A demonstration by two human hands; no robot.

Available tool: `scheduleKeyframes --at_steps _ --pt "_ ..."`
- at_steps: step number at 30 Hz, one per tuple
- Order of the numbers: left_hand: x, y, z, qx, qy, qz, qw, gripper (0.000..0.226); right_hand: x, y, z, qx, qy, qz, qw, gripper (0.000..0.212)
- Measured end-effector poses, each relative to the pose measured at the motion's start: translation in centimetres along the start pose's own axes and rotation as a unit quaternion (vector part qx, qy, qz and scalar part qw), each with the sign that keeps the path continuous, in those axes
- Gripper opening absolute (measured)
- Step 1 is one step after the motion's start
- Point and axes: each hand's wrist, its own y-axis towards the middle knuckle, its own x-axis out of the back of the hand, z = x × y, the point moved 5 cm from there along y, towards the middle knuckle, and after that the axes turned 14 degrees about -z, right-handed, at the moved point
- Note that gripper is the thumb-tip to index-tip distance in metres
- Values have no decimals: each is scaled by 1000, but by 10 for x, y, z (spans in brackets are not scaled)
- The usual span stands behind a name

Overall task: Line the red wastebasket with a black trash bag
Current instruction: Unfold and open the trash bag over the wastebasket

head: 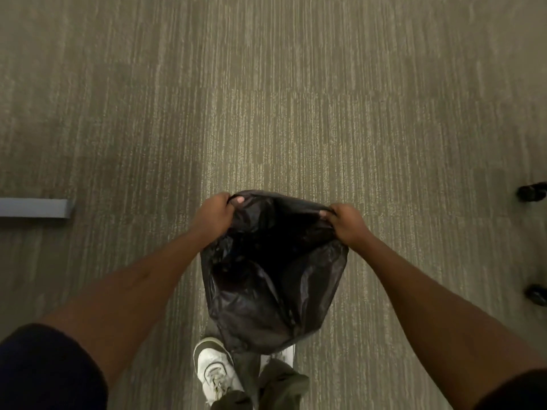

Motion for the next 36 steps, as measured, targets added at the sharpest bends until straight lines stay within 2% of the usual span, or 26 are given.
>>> scheduleKeyframes --at_steps 4,11,17,20,22,24,25,27,29,31,33,35,36 --pt "-16 24 12 -1 16 -5 1000 29 -15 20 -18 -27 13 -9 1000 36" --pt "-32 51 23 57 -33 -21 998 23 -31 41 -40 -101 35 -15 994 51" --pt "-47 52 40 140 -1 39 989 23 -48 49 -57 -140 45 -31 989 54" --pt "-56 48 46 186 -21 70 980 20 -58 46 -64 -162 34 4 986 53" --pt "-57 42 50 209 -40 92 973 30 -60 38 -68 -189 54 13 980 50" --pt "-51 36 56 209 -23 95 973 53 -59 26 -73 -236 119 -2 965 52" --pt "-45 33 58 201 -6 87 976 67 -58 19 -76 -269 161 -9 950 62" --pt "-34 24 60 203 6 55 978 89 -58 6 -83 -320 214 -11 923 96" --pt "-25 8 62 230 18 32 972 101 -52 -10 -84 -328 200 -19 923 118" --pt "-16 -15 66 257 62 -1 964 104 -48 -30 -84 -327 146 -45 933 126" --pt "-5 -43 71 293 92 -55 950 109 -47 -50 -86 -332 120 -73 933 115" --pt "1 -68 75 315 99 -88 940 106 -47 -66 -85 -325 120 -87 934 81" --pt "1 -77 79 320 84 -93 939 95 -46 -71 -85 -316 104 -95 938 58"
